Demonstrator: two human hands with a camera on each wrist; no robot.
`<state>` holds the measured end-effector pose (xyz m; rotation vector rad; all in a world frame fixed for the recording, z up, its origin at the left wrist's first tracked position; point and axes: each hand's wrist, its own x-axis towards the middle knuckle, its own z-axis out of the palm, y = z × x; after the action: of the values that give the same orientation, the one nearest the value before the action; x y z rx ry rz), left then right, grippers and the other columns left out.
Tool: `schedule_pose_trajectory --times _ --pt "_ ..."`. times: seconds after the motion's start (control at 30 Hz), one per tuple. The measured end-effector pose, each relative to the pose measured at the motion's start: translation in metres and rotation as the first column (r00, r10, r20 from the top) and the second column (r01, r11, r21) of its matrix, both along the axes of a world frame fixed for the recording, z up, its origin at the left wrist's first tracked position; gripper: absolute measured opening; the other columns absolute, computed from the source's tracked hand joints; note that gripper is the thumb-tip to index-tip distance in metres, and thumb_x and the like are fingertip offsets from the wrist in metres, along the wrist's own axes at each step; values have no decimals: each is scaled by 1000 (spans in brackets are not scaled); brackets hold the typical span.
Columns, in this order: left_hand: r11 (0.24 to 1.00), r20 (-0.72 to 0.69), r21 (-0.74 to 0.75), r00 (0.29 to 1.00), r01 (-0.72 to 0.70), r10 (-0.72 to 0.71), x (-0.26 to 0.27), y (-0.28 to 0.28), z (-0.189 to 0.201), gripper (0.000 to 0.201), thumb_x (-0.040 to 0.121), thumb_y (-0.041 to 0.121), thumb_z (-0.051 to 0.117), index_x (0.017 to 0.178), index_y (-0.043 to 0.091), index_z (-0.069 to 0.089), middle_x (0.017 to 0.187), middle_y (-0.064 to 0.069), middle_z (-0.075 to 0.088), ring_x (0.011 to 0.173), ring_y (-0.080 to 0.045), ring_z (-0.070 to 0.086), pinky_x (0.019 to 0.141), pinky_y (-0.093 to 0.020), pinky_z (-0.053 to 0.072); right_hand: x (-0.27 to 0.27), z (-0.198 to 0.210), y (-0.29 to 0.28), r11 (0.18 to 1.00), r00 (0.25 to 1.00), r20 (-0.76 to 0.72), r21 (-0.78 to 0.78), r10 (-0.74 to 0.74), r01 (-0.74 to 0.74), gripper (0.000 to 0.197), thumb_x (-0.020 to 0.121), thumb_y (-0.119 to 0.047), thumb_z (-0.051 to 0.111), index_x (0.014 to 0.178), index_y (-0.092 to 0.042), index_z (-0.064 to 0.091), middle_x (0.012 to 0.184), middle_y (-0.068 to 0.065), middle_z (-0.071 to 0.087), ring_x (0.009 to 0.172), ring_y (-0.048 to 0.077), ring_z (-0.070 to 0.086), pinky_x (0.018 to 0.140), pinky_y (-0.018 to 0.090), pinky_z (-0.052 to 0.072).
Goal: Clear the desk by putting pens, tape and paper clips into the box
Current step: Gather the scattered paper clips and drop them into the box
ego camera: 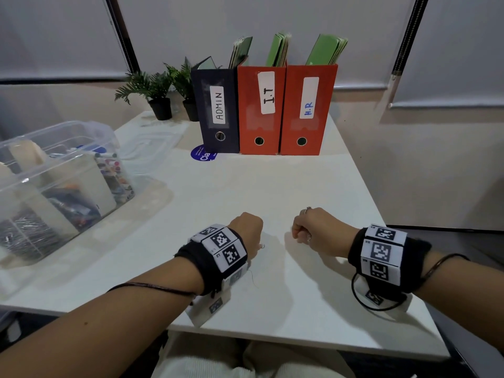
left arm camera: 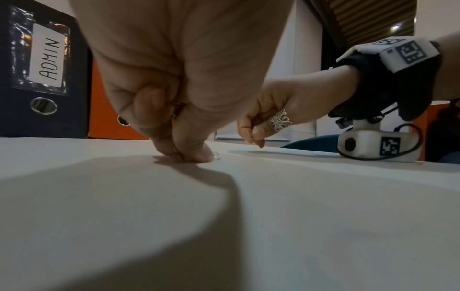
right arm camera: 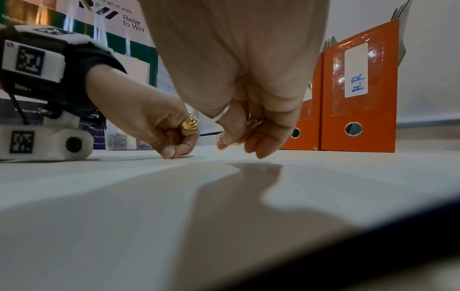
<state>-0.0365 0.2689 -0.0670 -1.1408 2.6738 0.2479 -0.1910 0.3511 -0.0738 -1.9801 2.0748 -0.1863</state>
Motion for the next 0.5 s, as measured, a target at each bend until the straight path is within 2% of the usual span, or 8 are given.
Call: schedule_pose_trajectory --times 0.03,0.1,0.2,0.3,0.37,0.43,0.5 --pt "1000 -1 1 1000 -1 1 0 -2 -2 22 89 6 56 71 10 45 88 -7 54 88 -22 56 73 -29 44 0 1 -2 1000 1000 -6 -8 1 -1 26 86 4 47 102 -7 64 94 2 56 89 10 40 73 18 31" --pt "1000 -9 26 1000 -4 4 1 -4 -4 35 89 4 55 64 15 33 75 0 45 84 -21 53 71 -27 42 1 3 -5 1000 1000 -14 -20 11 -11 23 88 0 49 103 -7 64 92 0 53 88 8 37 73 18 31" --pt "998 -15 51 1000 -23 24 4 -10 -4 34 90 6 54 65 16 32 70 3 40 82 -20 52 70 -26 42 3 7 -9 1000 1000 -19 -20 16 -17 21 88 -3 52 105 -7 64 94 -1 54 89 8 37 74 18 31" --pt "998 15 49 999 -31 30 9 -18 3 20 94 14 51 77 12 40 77 1 49 90 -21 52 76 -28 44 2 11 -15 1000 998 -48 2 30 -30 21 90 -5 50 105 -6 65 102 2 62 92 12 45 73 16 28" --pt "998 23 45 999 -43 42 15 -23 8 12 95 13 46 83 9 45 83 -1 52 97 -21 53 80 -27 44 4 15 -20 999 998 -56 33 33 -31 22 91 -7 49 106 -6 66 104 1 65 100 14 52 72 13 26" --pt "996 -43 23 996 -82 83 23 -31 13 13 94 12 44 95 4 54 96 -5 54 106 -24 55 86 -29 45 8 18 -28 999 999 -45 39 26 -24 22 91 -7 51 106 -5 67 109 4 68 108 17 55 75 14 29" --pt "984 -150 24 973 -176 178 35 -38 21 12 92 11 46 98 5 55 104 -8 60 107 -24 56 85 -28 46 17 24 -37 1000 1000 -5 17 11 -11 23 91 -5 49 105 -3 67 111 7 68 109 19 55 80 16 34"
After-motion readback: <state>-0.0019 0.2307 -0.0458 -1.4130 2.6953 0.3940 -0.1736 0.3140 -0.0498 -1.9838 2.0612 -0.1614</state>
